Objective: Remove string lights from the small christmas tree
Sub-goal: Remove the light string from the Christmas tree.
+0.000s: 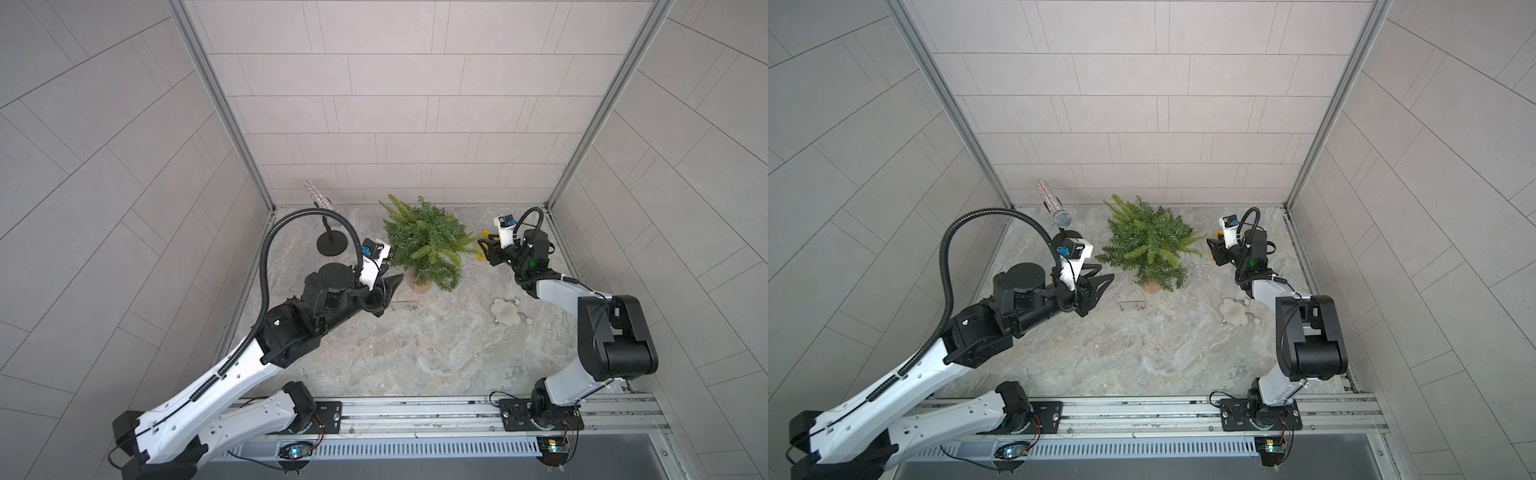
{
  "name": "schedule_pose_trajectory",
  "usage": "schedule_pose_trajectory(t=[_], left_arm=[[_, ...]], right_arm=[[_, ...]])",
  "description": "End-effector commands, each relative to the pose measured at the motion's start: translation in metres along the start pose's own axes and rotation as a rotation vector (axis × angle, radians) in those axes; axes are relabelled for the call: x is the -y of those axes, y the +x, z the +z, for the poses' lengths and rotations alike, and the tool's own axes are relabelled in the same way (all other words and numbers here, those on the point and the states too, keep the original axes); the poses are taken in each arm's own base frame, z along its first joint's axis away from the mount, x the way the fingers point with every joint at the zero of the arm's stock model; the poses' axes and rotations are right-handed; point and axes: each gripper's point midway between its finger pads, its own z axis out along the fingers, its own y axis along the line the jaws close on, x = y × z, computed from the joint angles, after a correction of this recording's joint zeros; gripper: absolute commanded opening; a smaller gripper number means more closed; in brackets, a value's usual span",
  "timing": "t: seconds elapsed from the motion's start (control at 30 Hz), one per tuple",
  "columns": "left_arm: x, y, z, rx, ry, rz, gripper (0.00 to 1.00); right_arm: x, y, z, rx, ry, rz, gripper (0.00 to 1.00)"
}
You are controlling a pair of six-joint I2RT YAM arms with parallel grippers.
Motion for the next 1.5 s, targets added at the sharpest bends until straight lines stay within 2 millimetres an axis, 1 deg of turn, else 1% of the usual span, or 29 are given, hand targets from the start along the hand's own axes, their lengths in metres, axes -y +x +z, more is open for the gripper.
schedule_pose_trajectory(t=[0.0,0.03,0.1,0.17,0.2,0.23,0.27,0.3,0.33,0.4,0.5,0.57,0.63,0.7,0.77,0.83,0.9,1.03,1.17,1.23,1.3,1.4,1.47], left_arm=[[-0.004,-0.011,0.0,0.011,-0.024,0.018,0.46],[-0.004,-0.012,0.002,0.009,-0.025,0.018,0.46],[-0.004,-0.015,0.004,0.011,-0.025,0.02,0.46],[-0.005,-0.017,0.006,0.017,-0.03,0.022,0.46],[-0.006,-0.018,0.007,0.018,-0.031,0.02,0.46],[-0.006,-0.019,0.009,0.019,-0.03,0.018,0.46],[-0.006,-0.019,0.011,0.017,-0.026,0.012,0.46],[-0.006,-0.021,0.011,0.017,-0.021,0.006,0.46],[-0.005,-0.021,0.012,0.015,-0.013,0.001,0.46],[-0.004,-0.022,0.013,0.017,-0.005,-0.007,0.46],[-0.004,-0.022,0.015,0.023,0.001,-0.014,0.46],[-0.003,-0.024,0.015,0.021,0.008,-0.014,0.46],[-0.002,-0.026,0.015,0.027,0.012,-0.017,0.46],[-0.001,-0.026,0.014,0.03,0.018,-0.023,0.46],[-0.001,-0.024,0.014,0.028,0.021,-0.027,0.46],[0.0,-0.022,0.015,0.022,0.026,-0.031,0.46],[0.0,-0.021,0.015,0.02,0.03,-0.038,0.47],[0.0,-0.022,0.011,0.029,0.026,-0.046,0.46],[-0.002,-0.021,0.011,0.025,0.015,-0.046,0.46],[-0.002,-0.021,0.012,0.022,0.015,-0.048,0.47],[-0.003,-0.021,0.013,0.022,0.011,-0.048,0.47],[-0.004,-0.022,0.013,0.016,0.001,-0.04,0.47],[-0.005,-0.023,0.013,0.01,-0.005,-0.032,0.47]], right_arm=[[-0.02,-0.015,0.003,0.103,-0.078,-0.051,0.45],[-0.02,-0.009,0.003,0.091,-0.08,-0.035,0.45],[-0.029,0.002,0.008,0.071,-0.111,-0.024,0.43],[-0.041,0.003,0.01,0.057,-0.135,-0.042,0.43],[-0.043,0.003,0.012,0.047,-0.13,-0.04,0.44],[-0.04,0.005,0.017,0.011,-0.126,-0.009,0.44],[-0.043,0.011,0.02,-0.046,-0.153,0.021,0.46],[-0.047,0.015,0.02,-0.077,-0.175,0.032,0.52],[-0.054,0.017,0.019,-0.08,-0.191,0.031,0.53],[-0.061,0.014,0.015,-0.04,-0.191,0.013,0.54],[-0.059,0.011,0.025,-0.039,-0.189,0.08,0.54],[-0.059,0.007,0.031,-0.017,-0.191,0.163,0.53],[-0.063,0.006,0.032,0.009,-0.212,0.232,0.56],[-0.064,0.012,0.035,0.006,-0.2,0.24,0.57],[-0.057,0.015,0.042,-0.003,-0.16,0.244,0.55],[-0.055,0.013,0.047,0.042,-0.167,0.272,0.54],[-0.06,0.01,0.052,0.076,-0.209,0.302,0.53],[-0.063,0.016,0.062,0.077,-0.216,0.277,0.52],[-0.062,0.011,0.066,0.103,-0.221,0.28,0.5],[-0.062,0.009,0.068,0.117,-0.226,0.279,0.47],[-0.062,0.007,0.071,0.129,-0.24,0.287,0.41],[-0.061,0.009,0.072,0.134,-0.243,0.294,0.25],[-0.057,0.011,0.069,0.135,-0.23,0.298,0.13]])
